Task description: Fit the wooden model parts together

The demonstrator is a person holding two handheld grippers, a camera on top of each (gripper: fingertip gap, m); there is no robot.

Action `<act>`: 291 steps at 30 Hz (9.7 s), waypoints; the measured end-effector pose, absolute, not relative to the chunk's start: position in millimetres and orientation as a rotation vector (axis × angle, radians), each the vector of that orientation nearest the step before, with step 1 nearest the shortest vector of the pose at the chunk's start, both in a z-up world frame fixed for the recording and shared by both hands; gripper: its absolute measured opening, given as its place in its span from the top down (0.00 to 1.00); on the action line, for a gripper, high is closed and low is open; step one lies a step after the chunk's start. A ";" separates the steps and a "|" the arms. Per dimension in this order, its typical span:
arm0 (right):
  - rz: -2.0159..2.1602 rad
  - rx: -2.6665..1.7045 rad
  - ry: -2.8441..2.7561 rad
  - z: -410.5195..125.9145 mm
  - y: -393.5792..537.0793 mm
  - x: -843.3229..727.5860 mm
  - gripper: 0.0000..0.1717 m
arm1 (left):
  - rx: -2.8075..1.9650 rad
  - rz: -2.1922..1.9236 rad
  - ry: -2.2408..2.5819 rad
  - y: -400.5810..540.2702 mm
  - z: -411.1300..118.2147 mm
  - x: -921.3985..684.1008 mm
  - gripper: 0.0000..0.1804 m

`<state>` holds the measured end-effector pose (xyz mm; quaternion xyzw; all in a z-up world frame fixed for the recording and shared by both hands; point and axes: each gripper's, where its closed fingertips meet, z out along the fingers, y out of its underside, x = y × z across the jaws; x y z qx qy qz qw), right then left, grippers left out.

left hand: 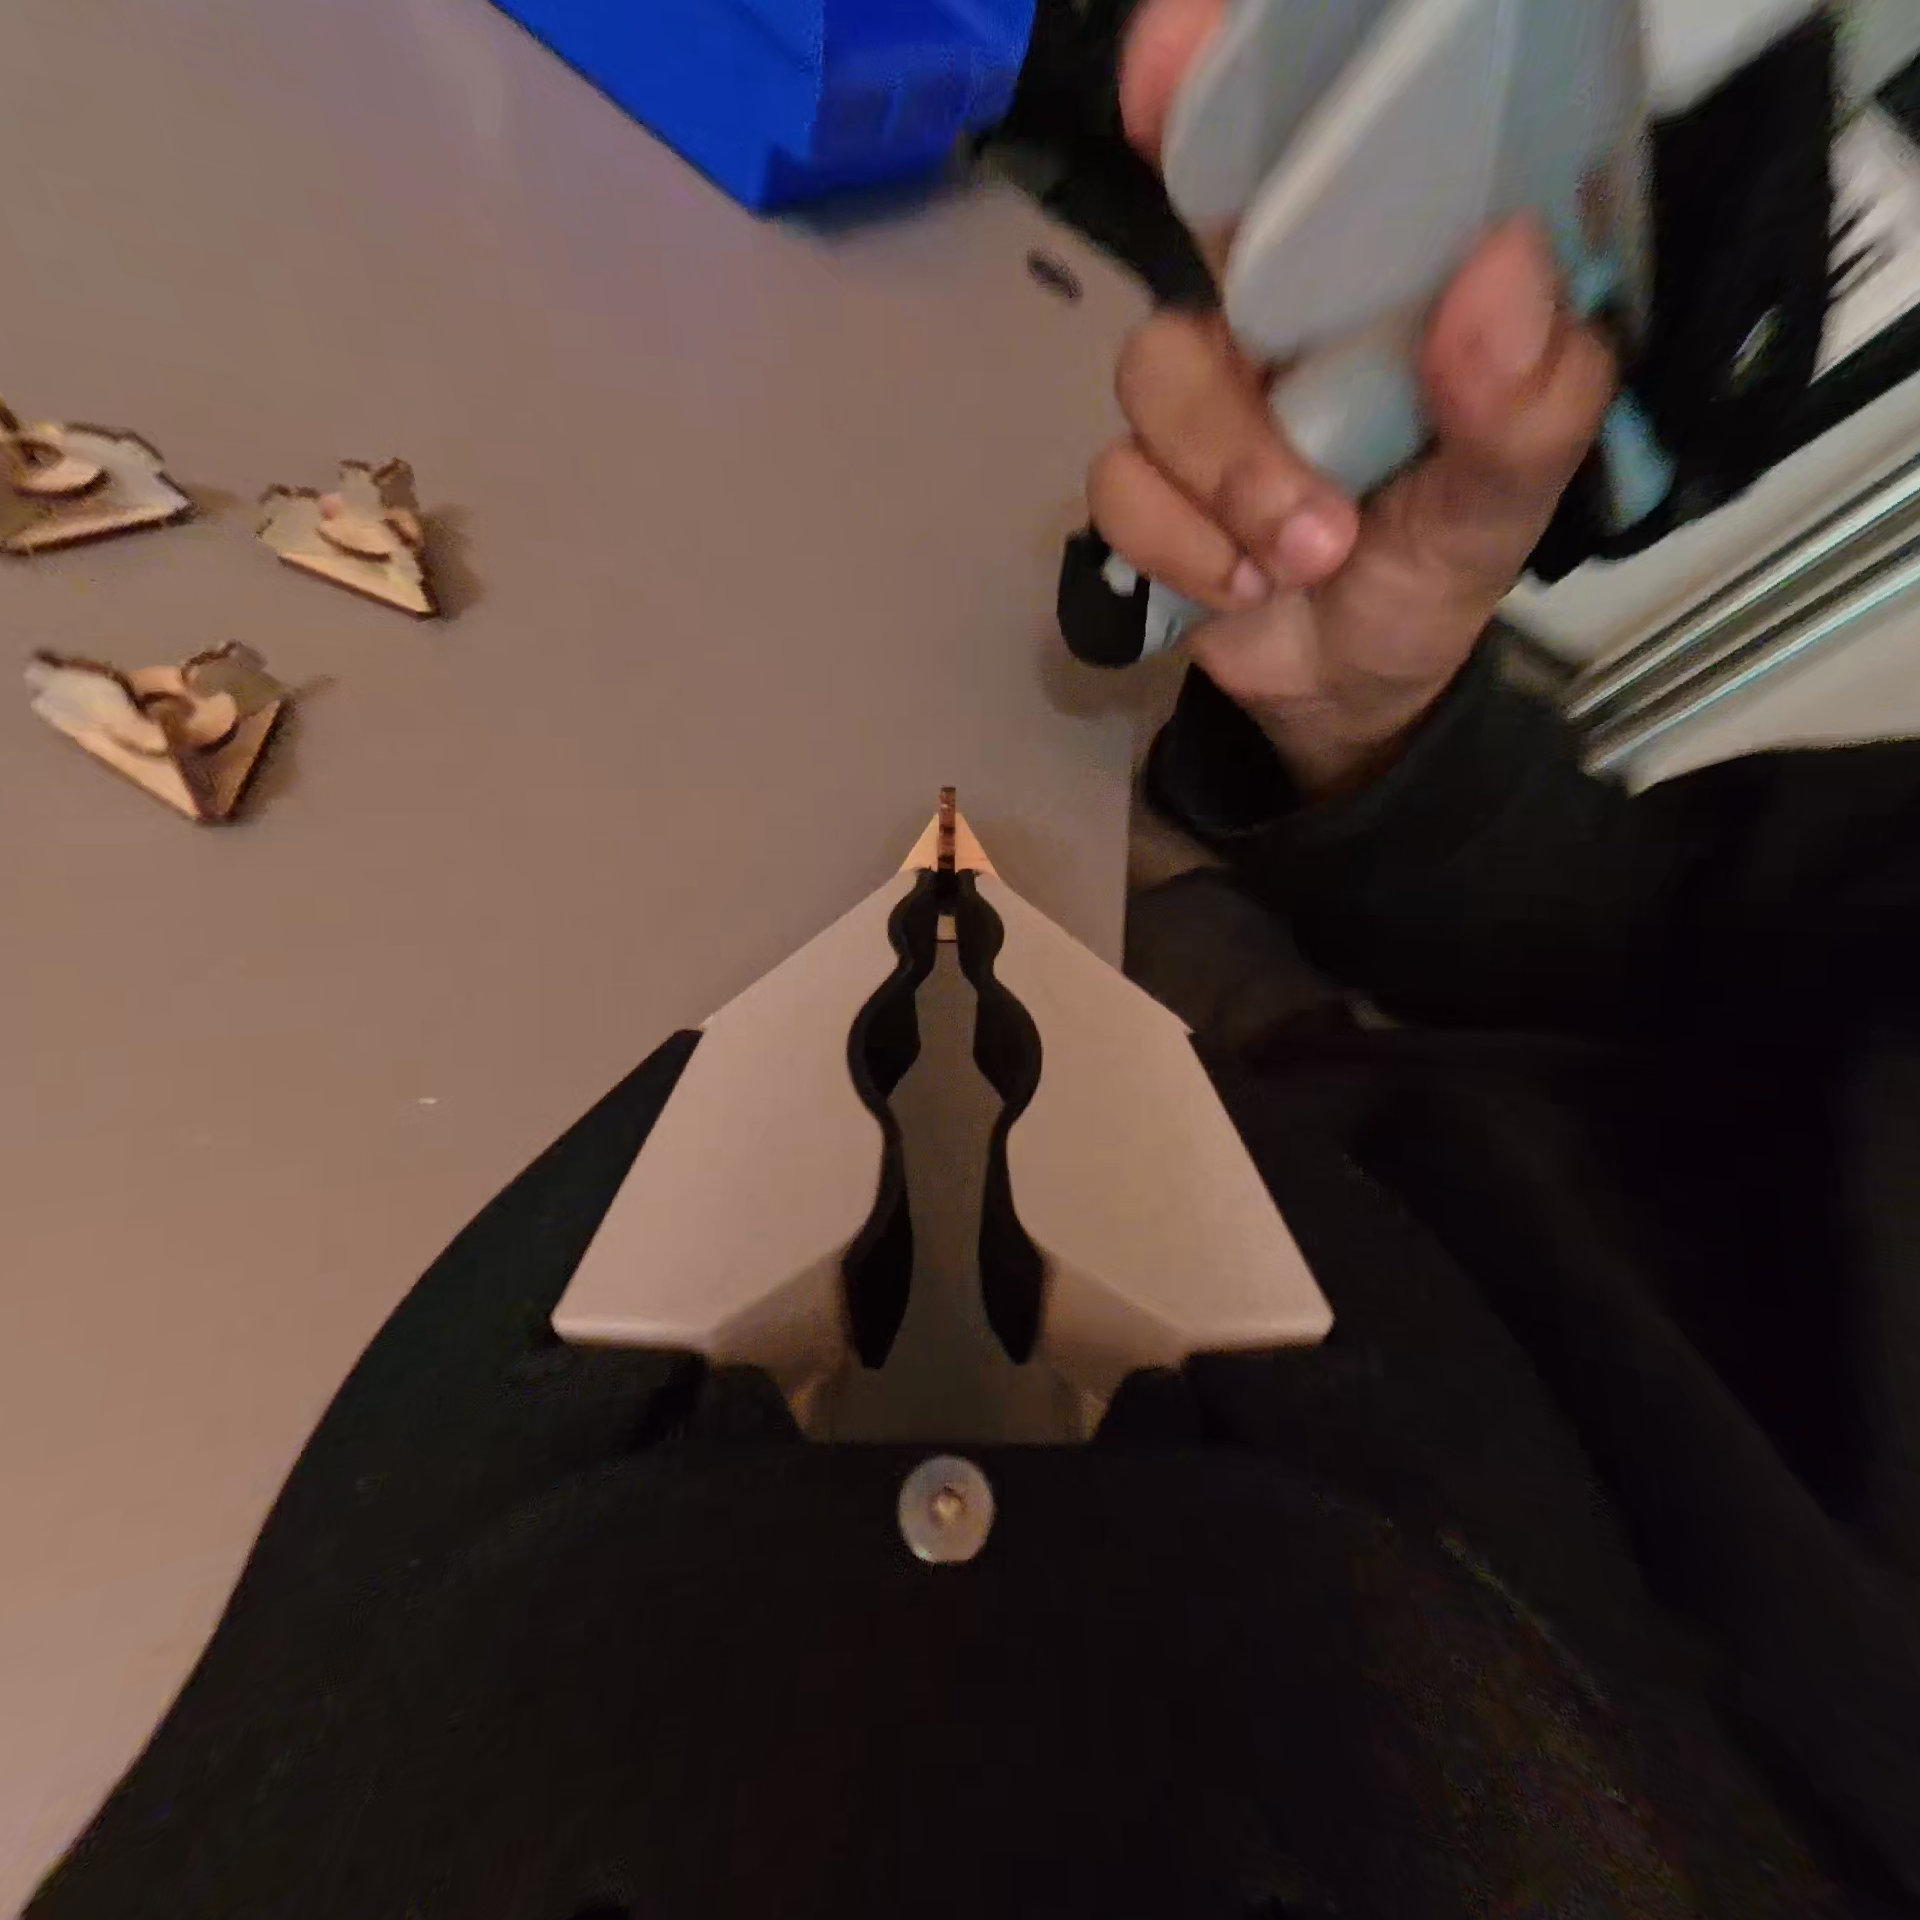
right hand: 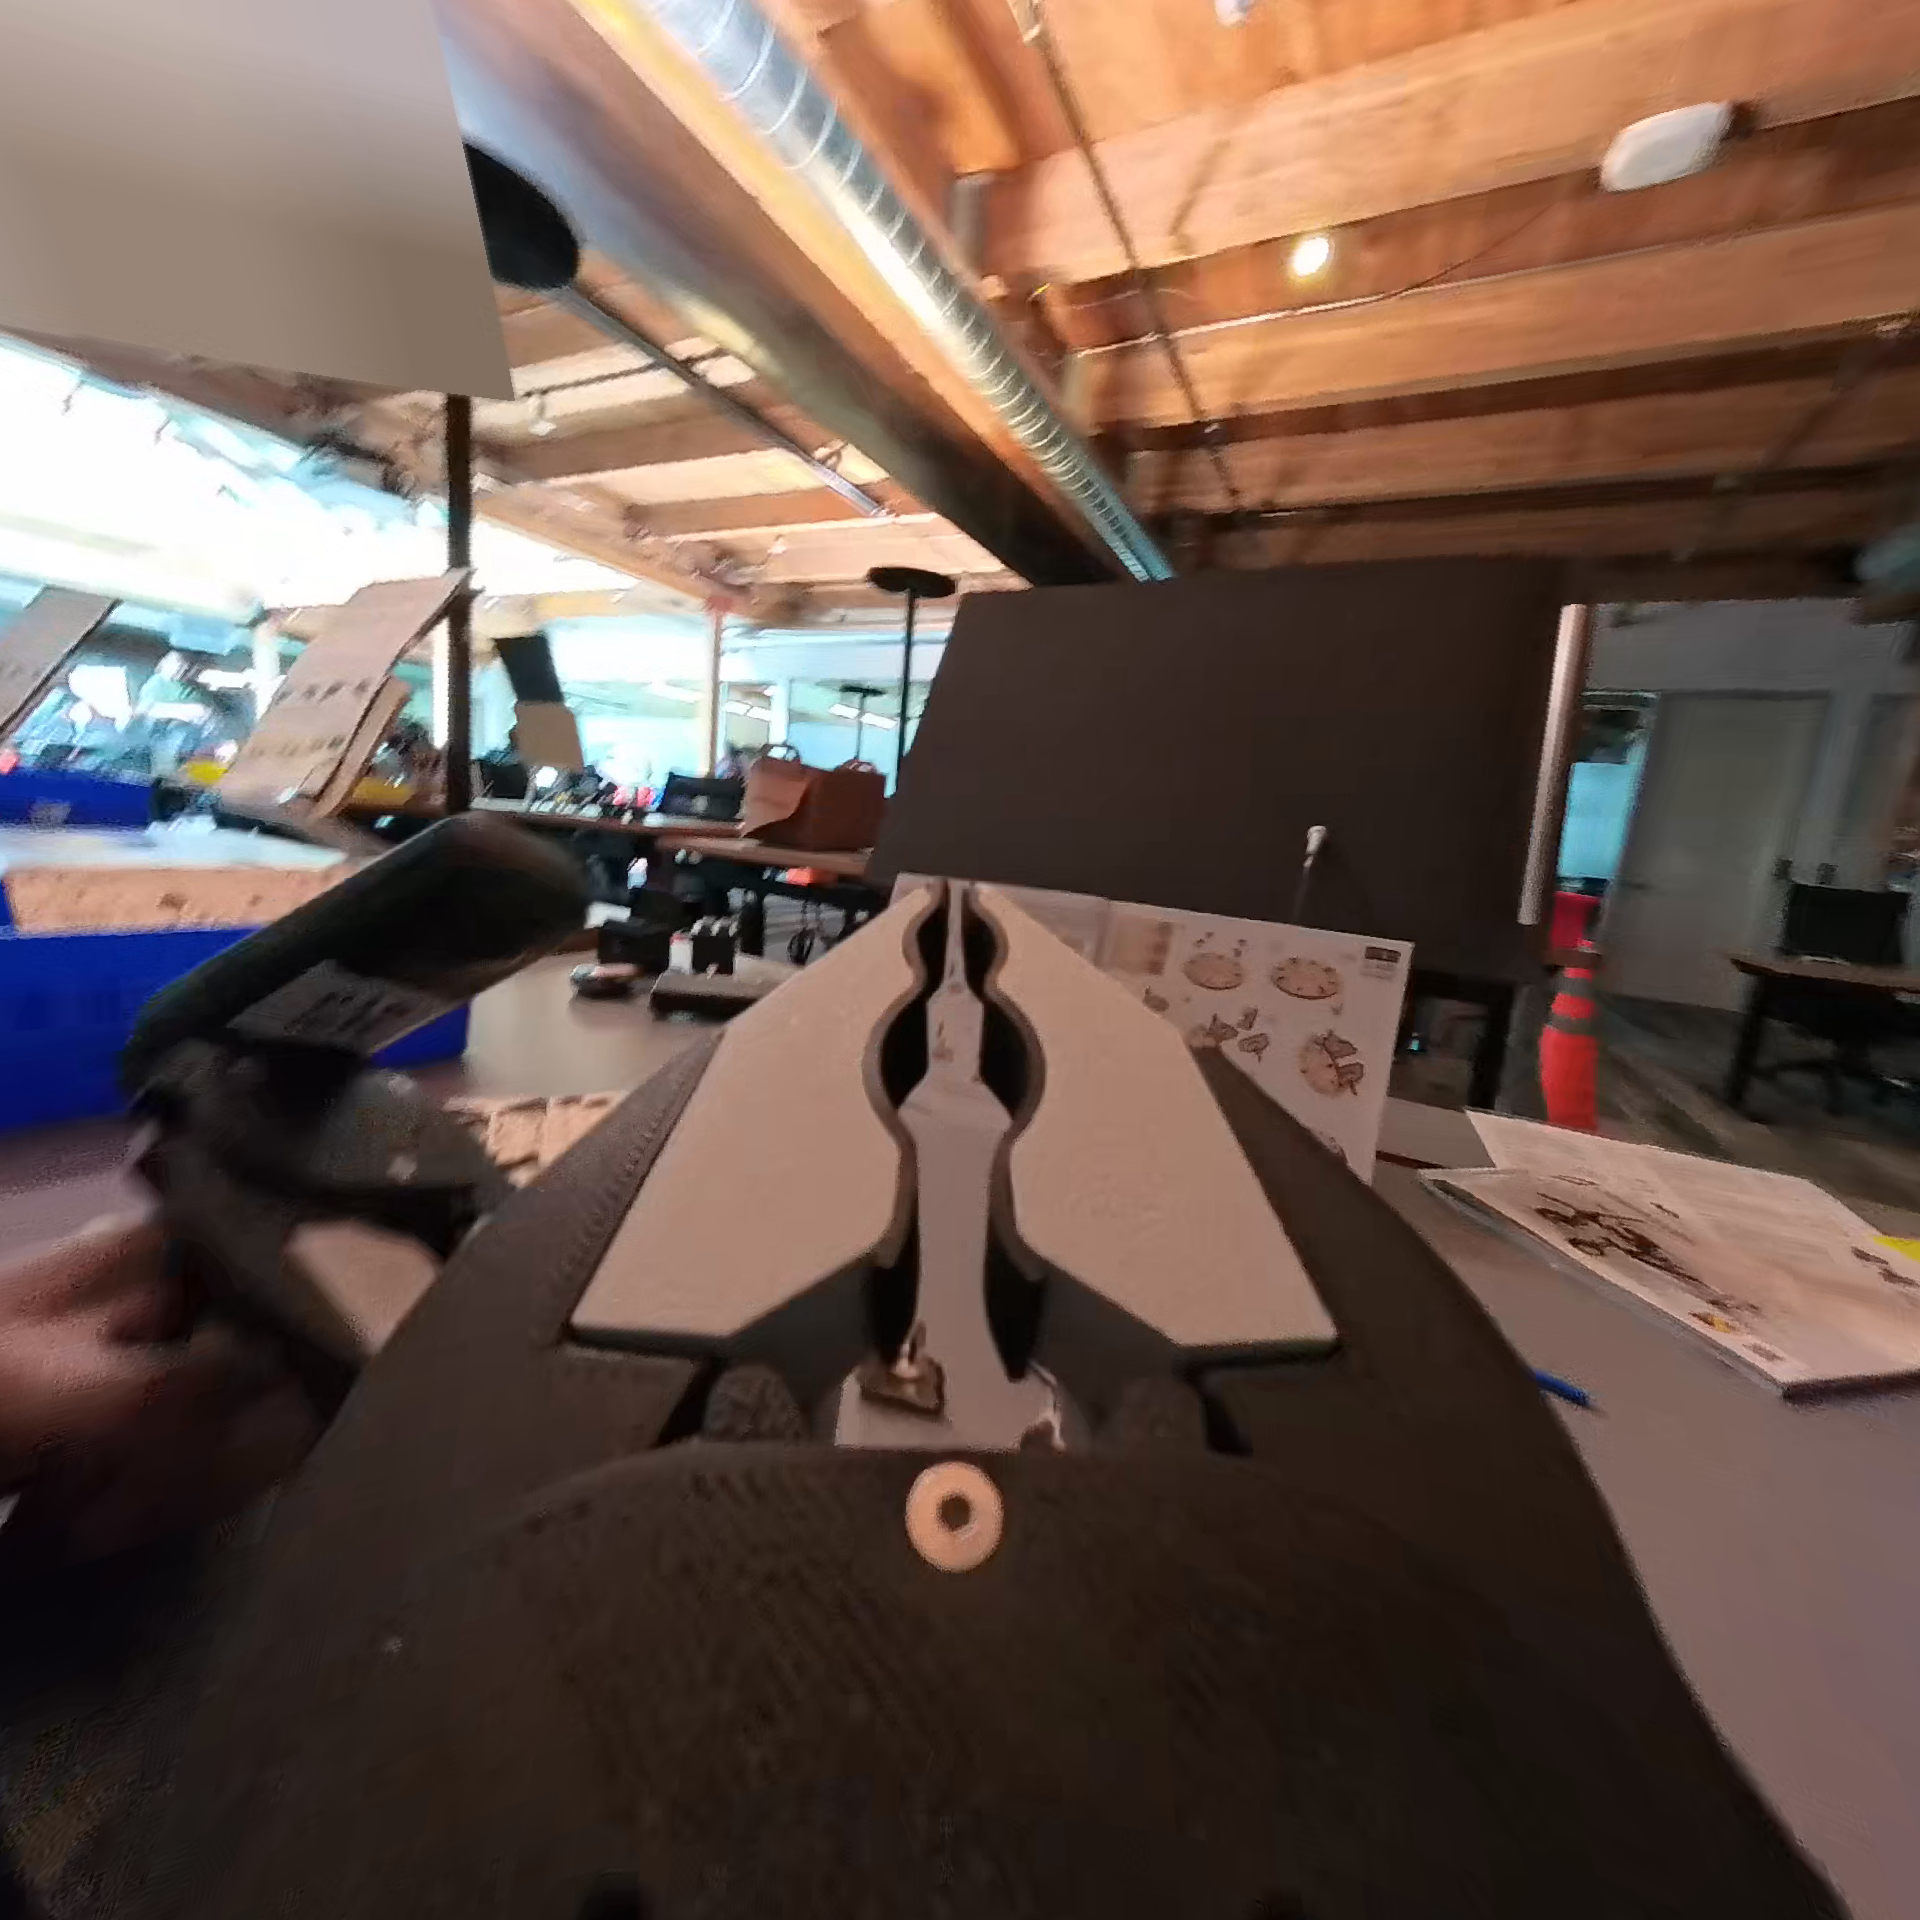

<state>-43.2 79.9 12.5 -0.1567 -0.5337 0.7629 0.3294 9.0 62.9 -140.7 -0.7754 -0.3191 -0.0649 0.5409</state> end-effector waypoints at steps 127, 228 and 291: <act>1.401 -0.831 -2.264 -139.3 84.6 -147.4 0.86 | -1.691 0.319 -0.190 33.5 -68.6 -1.3 0.96; 1.545 -0.112 -2.324 -111.2 -81.9 -32.5 0.85 | -1.999 0.503 -1.951 -300.8 -162.0 -32.3 0.80; 1.302 0.282 -1.981 -110.9 -143.8 -48.3 0.89 | -2.245 0.330 -1.141 -190.7 -151.4 -35.5 0.95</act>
